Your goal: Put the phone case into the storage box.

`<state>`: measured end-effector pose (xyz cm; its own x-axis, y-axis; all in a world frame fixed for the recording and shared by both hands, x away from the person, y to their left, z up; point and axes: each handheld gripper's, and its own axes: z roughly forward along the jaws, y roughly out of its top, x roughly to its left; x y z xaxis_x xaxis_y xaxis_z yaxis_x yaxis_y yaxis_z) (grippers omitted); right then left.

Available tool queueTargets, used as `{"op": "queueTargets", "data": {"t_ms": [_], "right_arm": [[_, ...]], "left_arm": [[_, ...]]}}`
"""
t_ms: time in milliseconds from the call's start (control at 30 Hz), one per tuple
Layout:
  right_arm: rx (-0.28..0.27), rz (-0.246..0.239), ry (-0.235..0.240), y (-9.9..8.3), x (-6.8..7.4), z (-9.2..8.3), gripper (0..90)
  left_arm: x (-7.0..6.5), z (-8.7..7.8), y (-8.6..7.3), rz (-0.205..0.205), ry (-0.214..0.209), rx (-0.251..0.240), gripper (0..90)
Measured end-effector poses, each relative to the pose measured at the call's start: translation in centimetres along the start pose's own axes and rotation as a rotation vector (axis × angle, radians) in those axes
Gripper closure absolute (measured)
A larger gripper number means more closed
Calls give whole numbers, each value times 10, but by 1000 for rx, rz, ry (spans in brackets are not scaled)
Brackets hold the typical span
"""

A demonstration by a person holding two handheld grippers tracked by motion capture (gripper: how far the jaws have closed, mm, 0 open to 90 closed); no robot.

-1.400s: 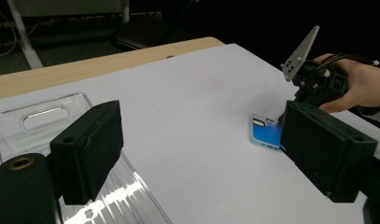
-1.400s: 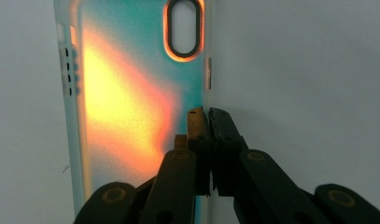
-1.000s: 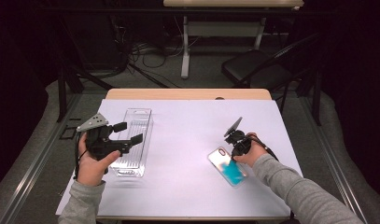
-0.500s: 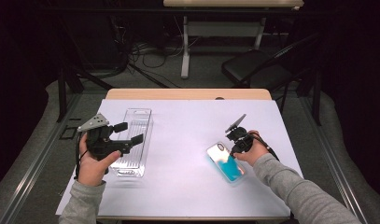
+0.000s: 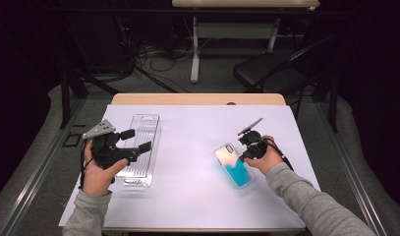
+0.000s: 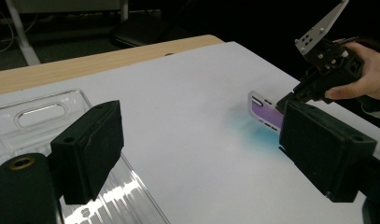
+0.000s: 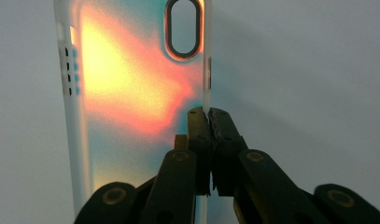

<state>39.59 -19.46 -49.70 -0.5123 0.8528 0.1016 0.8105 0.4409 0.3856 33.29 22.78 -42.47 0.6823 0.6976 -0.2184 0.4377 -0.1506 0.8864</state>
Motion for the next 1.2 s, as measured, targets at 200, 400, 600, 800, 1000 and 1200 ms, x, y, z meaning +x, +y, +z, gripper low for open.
{"op": "queueTargets", "data": {"t_ms": [200, 400, 600, 800, 1000, 1200], "right_arm": [[-26, -1, -3, 2, 2, -6, 883], [-60, -8, -24, 2, 9, -13, 883], [-143, -18, -26, 3, 17, -20, 883], [-176, -15, -13, 6, 26, -26, 883], [-240, -23, -3, 10, 33, -28, 883], [-291, -42, 13, 15, 45, -31, 883]], "left_arm": [[-1, 2, -1, -1, -2, 4, 139], [-1, 3, -1, -2, -5, 6, 139], [-2, 4, -2, -3, -9, 8, 139], [-3, 6, -2, -3, -16, 10, 140], [-5, 8, -3, 0, -22, 12, 143], [-7, 12, -4, 0, -21, 17, 147]]}}
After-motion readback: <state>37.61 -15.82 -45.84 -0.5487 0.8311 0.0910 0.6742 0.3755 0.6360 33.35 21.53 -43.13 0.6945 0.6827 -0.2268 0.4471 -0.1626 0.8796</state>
